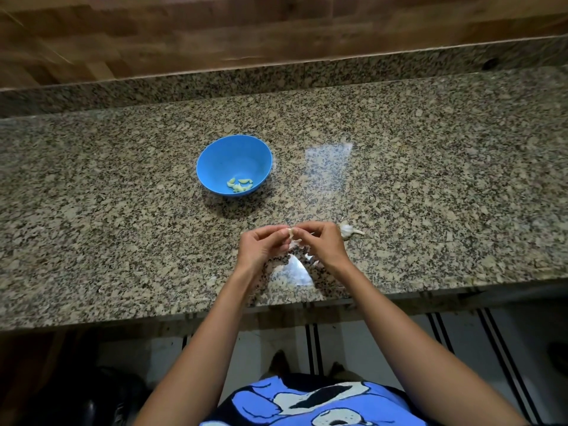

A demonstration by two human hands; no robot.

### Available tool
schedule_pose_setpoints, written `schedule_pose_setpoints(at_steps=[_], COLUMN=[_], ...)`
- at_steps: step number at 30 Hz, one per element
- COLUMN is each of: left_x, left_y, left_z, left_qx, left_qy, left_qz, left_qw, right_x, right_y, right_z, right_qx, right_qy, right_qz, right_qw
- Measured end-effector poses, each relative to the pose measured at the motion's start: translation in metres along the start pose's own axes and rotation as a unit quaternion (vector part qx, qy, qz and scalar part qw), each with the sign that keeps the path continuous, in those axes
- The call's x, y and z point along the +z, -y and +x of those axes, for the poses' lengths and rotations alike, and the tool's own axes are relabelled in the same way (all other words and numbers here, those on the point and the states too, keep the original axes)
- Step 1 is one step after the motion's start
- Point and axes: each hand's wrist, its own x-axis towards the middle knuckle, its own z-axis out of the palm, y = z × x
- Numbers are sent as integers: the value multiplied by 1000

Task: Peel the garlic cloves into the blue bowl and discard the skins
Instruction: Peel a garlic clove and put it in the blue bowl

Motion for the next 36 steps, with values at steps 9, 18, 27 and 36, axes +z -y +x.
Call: schedule_pose_setpoints(at_steps=[9,18,27,36], left_x=[-1,0,6,3], left_y=[-11,-10,-12,-13], left_z=[1,5,2,3], left_qx=[76,126,143,127], left_qy=[11,4,-5,35], left_qz=[148,239,276,244], left_qw=[986,963,950,961], right_x=[-8,-11,-10,-9], right_y=[1,6,9,6], right_z=[1,-4,-5,-6], right_qx=[3,-43,-40,-7], right_qy=[47,32,40,24], right_qz=[-3,-94,-118,-48], right_qw=[999,994,991,999])
